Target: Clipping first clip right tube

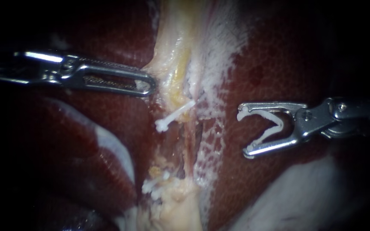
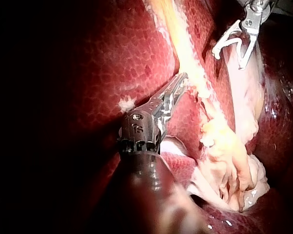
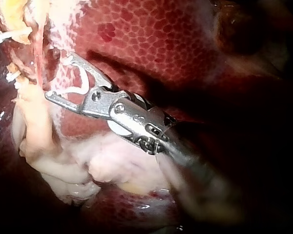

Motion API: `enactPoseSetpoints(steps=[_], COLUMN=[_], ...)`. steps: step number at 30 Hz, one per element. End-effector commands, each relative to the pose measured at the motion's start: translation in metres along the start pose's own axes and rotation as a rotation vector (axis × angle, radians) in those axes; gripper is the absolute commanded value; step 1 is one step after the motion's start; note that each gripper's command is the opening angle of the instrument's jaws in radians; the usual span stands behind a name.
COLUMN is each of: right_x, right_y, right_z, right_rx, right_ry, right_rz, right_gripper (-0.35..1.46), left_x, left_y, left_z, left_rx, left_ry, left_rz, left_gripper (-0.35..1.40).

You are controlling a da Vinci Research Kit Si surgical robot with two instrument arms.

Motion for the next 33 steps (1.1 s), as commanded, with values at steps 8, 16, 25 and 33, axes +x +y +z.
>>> enactPoseSetpoints(steps=[8, 16, 25, 33], right_x=[0.0000, -0.0006, -0.0027, -0.0029], right_y=[-0.0001, -0.0003, -0.0012, -0.0010], right_z=[0.0001, 0.0014, 0.0044, 0.0075], right_rx=[0.001, -0.004, 0.005, 0.053], right_ry=[0.000, -0.002, -0.006, -0.010], right_rz=[0.000, -0.005, 0.033, 0.112], right_gripper=[0.60, 0.60, 0.60, 0.59], left_x=[0.0000, -0.0009, -0.0038, -0.0044], left_y=[0.0000, 0.0009, 0.0029, 0.0031], left_z=[0.0000, -0.0016, -0.0060, -0.0072], left_rx=[0.000, -0.001, -0.046, -0.057], left_ry=[0.000, 0.000, -0.015, -0.024], left_rz=[0.000, -0.005, -0.032, -0.028], left_gripper=[-0.30, -0.30, -0.30, -0.30])
